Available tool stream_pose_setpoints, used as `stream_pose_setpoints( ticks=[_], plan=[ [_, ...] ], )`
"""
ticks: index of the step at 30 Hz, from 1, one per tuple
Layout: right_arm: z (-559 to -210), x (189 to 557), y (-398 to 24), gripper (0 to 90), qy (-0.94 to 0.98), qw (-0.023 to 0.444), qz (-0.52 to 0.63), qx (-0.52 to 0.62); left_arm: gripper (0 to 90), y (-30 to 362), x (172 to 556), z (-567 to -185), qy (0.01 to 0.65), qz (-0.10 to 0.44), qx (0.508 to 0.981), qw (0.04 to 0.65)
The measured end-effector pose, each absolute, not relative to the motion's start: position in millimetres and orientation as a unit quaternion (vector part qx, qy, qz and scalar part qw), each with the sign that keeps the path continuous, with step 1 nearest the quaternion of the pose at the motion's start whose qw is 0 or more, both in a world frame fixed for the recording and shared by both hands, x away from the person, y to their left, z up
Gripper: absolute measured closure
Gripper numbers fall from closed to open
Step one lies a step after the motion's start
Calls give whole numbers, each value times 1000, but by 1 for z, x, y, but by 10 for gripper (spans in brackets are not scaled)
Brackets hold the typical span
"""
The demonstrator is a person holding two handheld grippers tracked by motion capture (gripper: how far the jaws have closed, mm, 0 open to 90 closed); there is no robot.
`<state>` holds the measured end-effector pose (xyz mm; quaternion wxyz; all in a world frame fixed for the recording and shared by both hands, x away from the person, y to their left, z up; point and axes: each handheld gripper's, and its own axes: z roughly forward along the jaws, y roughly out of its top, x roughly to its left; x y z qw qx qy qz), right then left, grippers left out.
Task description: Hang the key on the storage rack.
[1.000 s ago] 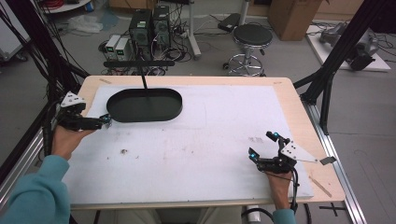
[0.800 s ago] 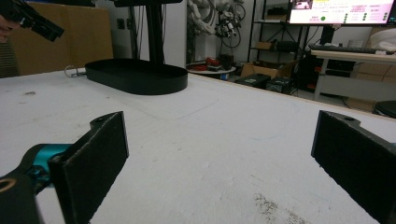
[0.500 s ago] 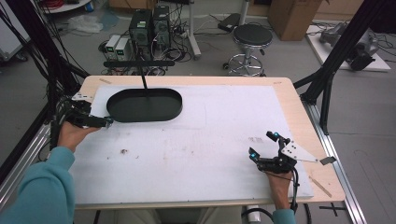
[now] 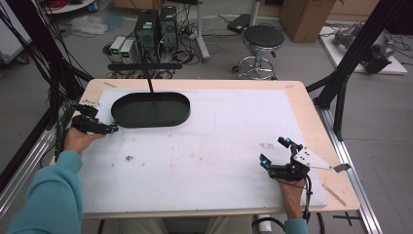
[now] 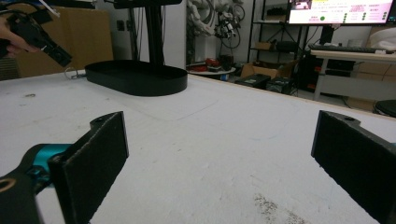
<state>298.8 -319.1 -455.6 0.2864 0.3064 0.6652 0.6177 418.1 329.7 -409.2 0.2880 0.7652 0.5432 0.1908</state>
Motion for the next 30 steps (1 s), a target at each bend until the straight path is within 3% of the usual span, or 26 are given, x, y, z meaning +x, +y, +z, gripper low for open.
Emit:
stream_pose_setpoints(
  ticks=[14,30],
  plan=[
    [-456,299,-319,32,665,286,618,306,505,325,420,-412,568,161,762,265],
    [-456,299,-319,33,665,285,619,306,729,326,422,-414,603,141,742,259]
  ],
)
